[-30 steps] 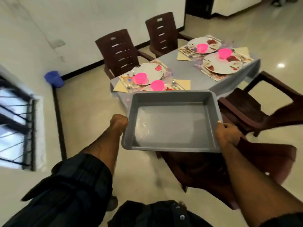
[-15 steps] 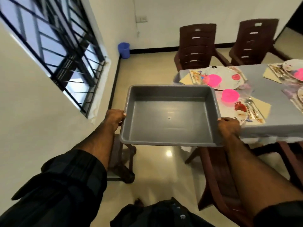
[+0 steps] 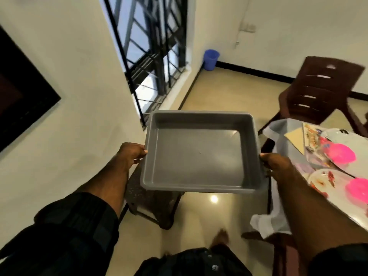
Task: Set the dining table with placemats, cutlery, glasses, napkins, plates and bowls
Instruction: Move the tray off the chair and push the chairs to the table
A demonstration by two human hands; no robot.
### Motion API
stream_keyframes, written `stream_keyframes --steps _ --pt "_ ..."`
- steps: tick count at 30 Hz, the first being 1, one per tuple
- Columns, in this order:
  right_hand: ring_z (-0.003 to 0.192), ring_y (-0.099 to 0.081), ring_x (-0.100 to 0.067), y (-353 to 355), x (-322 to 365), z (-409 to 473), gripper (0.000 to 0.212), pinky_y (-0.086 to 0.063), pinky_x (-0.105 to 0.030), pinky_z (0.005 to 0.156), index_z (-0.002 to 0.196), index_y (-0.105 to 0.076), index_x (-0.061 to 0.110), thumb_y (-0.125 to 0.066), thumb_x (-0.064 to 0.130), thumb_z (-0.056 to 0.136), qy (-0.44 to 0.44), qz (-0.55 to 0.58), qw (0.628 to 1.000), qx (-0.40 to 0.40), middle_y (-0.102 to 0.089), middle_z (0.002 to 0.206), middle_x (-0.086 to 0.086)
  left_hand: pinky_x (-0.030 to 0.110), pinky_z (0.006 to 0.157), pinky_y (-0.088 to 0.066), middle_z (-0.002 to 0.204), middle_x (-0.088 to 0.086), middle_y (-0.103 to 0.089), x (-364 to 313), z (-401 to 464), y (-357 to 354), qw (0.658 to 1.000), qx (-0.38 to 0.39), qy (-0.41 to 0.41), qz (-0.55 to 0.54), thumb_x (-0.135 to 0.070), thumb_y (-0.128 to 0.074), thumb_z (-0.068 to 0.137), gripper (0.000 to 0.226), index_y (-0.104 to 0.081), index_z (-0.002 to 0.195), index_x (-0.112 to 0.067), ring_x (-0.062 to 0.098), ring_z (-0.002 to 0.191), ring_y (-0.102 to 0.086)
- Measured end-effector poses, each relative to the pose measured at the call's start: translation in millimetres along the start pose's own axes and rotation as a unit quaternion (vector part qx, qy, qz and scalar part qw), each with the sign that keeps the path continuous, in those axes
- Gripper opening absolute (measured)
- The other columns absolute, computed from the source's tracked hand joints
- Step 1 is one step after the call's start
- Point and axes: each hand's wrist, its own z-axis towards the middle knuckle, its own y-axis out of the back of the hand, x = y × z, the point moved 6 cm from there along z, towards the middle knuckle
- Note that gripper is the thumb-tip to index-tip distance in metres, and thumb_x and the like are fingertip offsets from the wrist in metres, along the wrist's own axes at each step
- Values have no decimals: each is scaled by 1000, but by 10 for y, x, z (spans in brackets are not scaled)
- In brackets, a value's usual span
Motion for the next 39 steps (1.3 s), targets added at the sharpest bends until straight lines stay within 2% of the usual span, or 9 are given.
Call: stream_keyframes --steps 3,8,11,14,20,23,29,35,39 --pt "83 -65 -36 -464 354 615 33 -56 -44 73 99 -70 -3 -82 22 81 16 -77 996 35 -69 108 -32 31 74 -50 101 9 -74 216 284 136 998 -42 36 3 3 -74 91 21 -79 110 -6 20 89 -67" --pt "77 -62 -20 -1553 1027 1407 19 -51 -28 68 107 -77 12 -73 13 88 89 -244 955 145 -69 103 -9 29 60 -61 82 7 -77 933 626 255 981 -142 133 13 -9 -90 79 15 -83 93 -6 18 68 -70" --pt "99 -71 -20 -2267 1243 1924 23 -53 -26 81 116 -76 20 -61 26 99 148 -389 897 149 -75 114 -1 41 80 -66 78 9 -78 1554 659 198 954 -199 224 -12 -14 -97 68 22 -84 86 -7 22 73 -75" --pt "110 -71 -22 -2971 1412 2237 30 -54 -27 94 112 -76 21 -54 39 103 205 -505 824 155 -76 118 1 31 77 -65 90 6 -80 1957 470 39 929 -235 285 -26 -16 -96 70 26 -82 90 -7 23 80 -75" --pt "96 -71 -36 -4193 1225 2409 28 -58 -36 84 85 -77 11 -73 38 90 263 -594 734 200 -76 101 -12 27 64 -56 89 -1 -78 2737 449 -184 876 -270 394 -64 -39 -89 78 21 -79 84 -20 19 81 -74" --pt "92 -70 -34 -4709 1078 2434 25 -49 -30 75 81 -75 11 -73 35 87 291 -630 686 219 -75 98 -11 34 69 -63 84 3 -77 2978 540 -236 862 -289 412 -64 -22 -97 70 21 -78 80 -21 23 76 -74" --pt "98 -70 -37 -5267 882 2415 19 -58 -39 89 92 -79 7 -76 26 88 301 -640 666 237 -75 100 -14 32 64 -58 88 4 -76 3374 778 -309 842 -307 430 -111 -20 -94 75 19 -78 83 -17 22 75 -71" --pt "83 -59 -29 -5555 763 2481 15 -48 -32 78 91 -78 9 -74 23 90 307 -639 658 255 -68 91 -9 29 56 -47 91 5 -74 3509 936 -277 825 -325 449 -107 -23 -91 79 22 -78 94 -12 20 70 -65" --pt "80 -63 -32 -5673 766 2543 11 -48 -34 73 82 -74 7 -77 17 84 286 -612 696 242 -72 90 -12 36 75 -62 94 5 -76 3615 1002 -251 824 -323 454 -104 -23 -94 75 27 -78 95 -12 23 80 -71"
